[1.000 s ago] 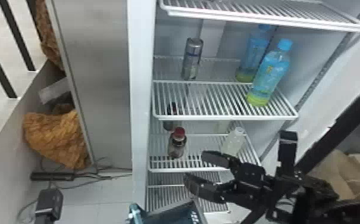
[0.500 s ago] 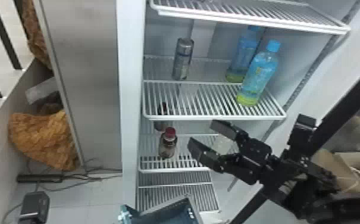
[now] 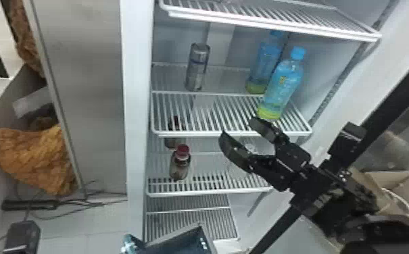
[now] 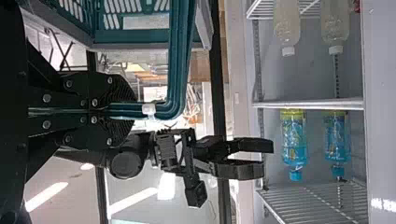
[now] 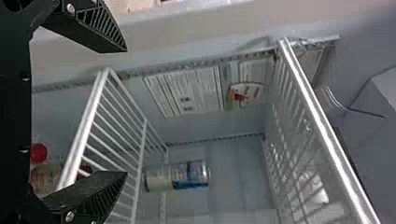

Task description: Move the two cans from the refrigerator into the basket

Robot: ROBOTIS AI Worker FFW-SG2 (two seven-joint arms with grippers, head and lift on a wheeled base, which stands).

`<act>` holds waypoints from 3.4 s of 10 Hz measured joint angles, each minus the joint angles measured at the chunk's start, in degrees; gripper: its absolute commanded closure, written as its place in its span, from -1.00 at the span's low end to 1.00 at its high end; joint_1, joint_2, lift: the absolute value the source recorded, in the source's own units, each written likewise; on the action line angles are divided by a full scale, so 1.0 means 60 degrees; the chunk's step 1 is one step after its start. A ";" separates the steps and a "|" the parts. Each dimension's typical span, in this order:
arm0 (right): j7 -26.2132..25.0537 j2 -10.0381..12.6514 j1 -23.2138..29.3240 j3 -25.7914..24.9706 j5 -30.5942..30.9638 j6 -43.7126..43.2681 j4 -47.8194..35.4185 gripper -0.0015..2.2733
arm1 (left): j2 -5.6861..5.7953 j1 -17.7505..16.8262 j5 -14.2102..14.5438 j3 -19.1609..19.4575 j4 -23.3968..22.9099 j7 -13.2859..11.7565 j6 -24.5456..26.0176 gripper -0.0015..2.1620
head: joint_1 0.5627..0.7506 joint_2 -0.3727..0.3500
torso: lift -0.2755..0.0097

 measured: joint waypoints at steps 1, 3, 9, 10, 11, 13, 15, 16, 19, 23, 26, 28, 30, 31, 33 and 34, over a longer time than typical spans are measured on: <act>-0.0181 0.0035 -0.0076 -0.0035 0.0009 -0.0190 0.0126 -0.91 | 0.0003 0.0000 0.0000 -0.0001 0.0000 0.0000 0.0000 0.11 | 0.41 -0.76 | 0.69; -0.0411 0.0083 -0.0300 -0.0045 0.0023 -0.0425 0.0435 -0.91 | 0.0039 -0.0004 0.0000 -0.0033 0.0000 0.0000 0.0000 0.11 | 0.41 -0.80 | 0.69; -0.1004 0.0144 -0.1700 0.0529 0.0100 -0.0960 0.2076 -0.91 | 0.0115 -0.0089 0.0000 -0.0135 0.0000 0.0000 0.0000 0.11 | 0.41 -0.75 | 0.69; -0.1140 0.0145 -0.1992 0.0655 0.0151 -0.1013 0.2358 -0.91 | 0.0128 -0.0093 0.0000 -0.0136 0.0000 0.0000 0.0000 0.11 | 0.41 -0.74 | 0.69; -0.1203 0.0145 -0.2250 0.0757 0.0182 -0.1080 0.2600 -0.91 | 0.0133 -0.0094 0.0000 -0.0137 0.0000 0.0000 0.0000 0.11 | 0.41 -0.72 | 0.69; -0.1396 0.0158 -0.2678 0.0977 0.0198 -0.1200 0.3035 -0.91 | 0.0134 -0.0094 -0.0010 -0.0141 0.0000 0.0008 0.0000 0.11 | 0.41 -0.68 | 0.69; -0.1588 0.0160 -0.3065 0.1192 0.0338 -0.1213 0.3540 -0.91 | 0.0139 -0.0094 -0.0026 -0.0117 0.0000 0.0001 0.0000 0.11 | 0.41 -0.66 | 0.69; -0.1714 0.0165 -0.3230 0.1298 0.0374 -0.1233 0.3774 -0.91 | 0.0142 -0.0094 -0.0024 -0.0116 0.0000 0.0001 0.0000 0.11 | 0.41 -0.64 | 0.69; -0.2171 0.0218 -0.3772 0.1668 0.0402 -0.1414 0.4341 -0.91 | 0.0148 -0.0091 -0.0019 -0.0097 0.0000 0.0001 0.0000 0.11 | 0.41 -0.60 | 0.69; -0.2805 0.0346 -0.4278 0.2031 0.0653 -0.1442 0.4701 -0.90 | 0.0148 -0.0092 -0.0019 -0.0084 0.0000 0.0002 0.0000 0.11 | 0.41 -0.54 | 0.69; -0.3012 0.0400 -0.4842 0.2189 0.0726 -0.1442 0.5447 -0.91 | 0.0148 -0.0092 -0.0019 -0.0078 0.0000 0.0005 0.0000 0.11 | 0.41 -0.52 | 0.69; -0.3143 0.0407 -0.5280 0.2389 0.0783 -0.1442 0.5880 -0.91 | 0.0148 -0.0112 -0.0021 -0.0084 0.0000 0.0002 0.0000 0.11 | 0.41 -0.50 | 0.69; -0.3283 0.0414 -0.5699 0.2506 0.0927 -0.1442 0.6299 -0.91 | 0.0148 -0.0139 -0.0037 -0.0110 0.0014 0.0008 0.0000 0.11 | 0.41 -0.48 | 0.69; -0.3364 0.0430 -0.5883 0.2532 0.1023 -0.1443 0.6499 -0.91 | 0.0148 -0.0140 -0.0037 -0.0116 0.0038 0.0013 0.0000 0.11 | 0.41 -0.48 | 0.69; -0.3457 0.0438 -0.6242 0.2660 0.1163 -0.1443 0.6929 -0.91 | 0.0148 -0.0146 -0.0038 -0.0117 0.0047 0.0014 0.0000 0.11 | 0.41 -0.48 | 0.69; -0.3531 0.0438 -0.6461 0.2790 0.1195 -0.1443 0.7174 -0.91 | 0.0148 -0.0163 -0.0038 -0.0126 0.0061 0.0014 0.0000 0.11 | 0.41 -0.46 | 0.69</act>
